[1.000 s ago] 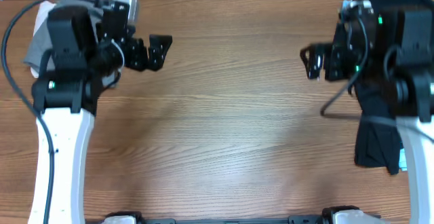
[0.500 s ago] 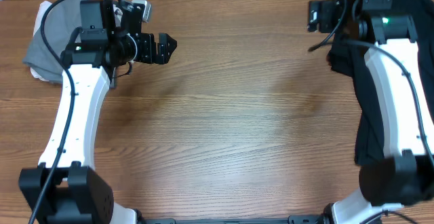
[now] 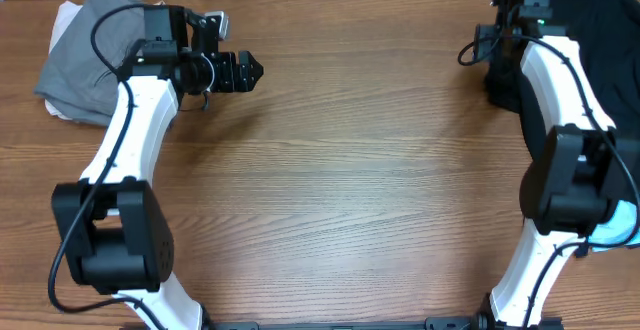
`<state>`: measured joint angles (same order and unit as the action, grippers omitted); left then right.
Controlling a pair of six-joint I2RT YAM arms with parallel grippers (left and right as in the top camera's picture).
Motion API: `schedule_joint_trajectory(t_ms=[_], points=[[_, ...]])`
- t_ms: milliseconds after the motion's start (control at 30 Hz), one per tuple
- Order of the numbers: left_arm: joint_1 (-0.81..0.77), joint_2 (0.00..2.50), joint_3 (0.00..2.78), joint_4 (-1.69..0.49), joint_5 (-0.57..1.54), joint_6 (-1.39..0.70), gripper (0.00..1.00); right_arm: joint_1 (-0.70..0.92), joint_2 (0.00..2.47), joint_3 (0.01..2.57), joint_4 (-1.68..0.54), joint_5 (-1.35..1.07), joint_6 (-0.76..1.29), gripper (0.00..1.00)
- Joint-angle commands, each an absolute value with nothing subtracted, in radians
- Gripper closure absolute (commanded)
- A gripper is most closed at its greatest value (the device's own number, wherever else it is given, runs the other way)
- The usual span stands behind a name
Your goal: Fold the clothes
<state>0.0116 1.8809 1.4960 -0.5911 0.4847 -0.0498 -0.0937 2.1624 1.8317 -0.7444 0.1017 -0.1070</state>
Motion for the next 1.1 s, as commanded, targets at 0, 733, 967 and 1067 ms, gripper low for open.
schedule_joint_trajectory(t_ms=[0,733,967,1067], points=[[0.005,1.919,1.518,-0.575,0.477,-0.091,0.13,-0.093,2.230,1.852,-0.742,0.154,-0.105,0.45],[-0.002,1.927,1.518,-0.545,0.436,-0.102,0.14,-0.130,2.307,1.831,-0.783,0.269,-0.100,0.65],[-0.004,1.927,1.518,-0.540,0.433,-0.102,0.19,-0.146,2.307,1.827,-0.783,0.268,-0.078,0.96],[-0.003,1.927,1.518,-0.540,0.434,-0.102,0.21,-0.144,2.306,1.829,-0.778,0.257,-0.078,0.96]])
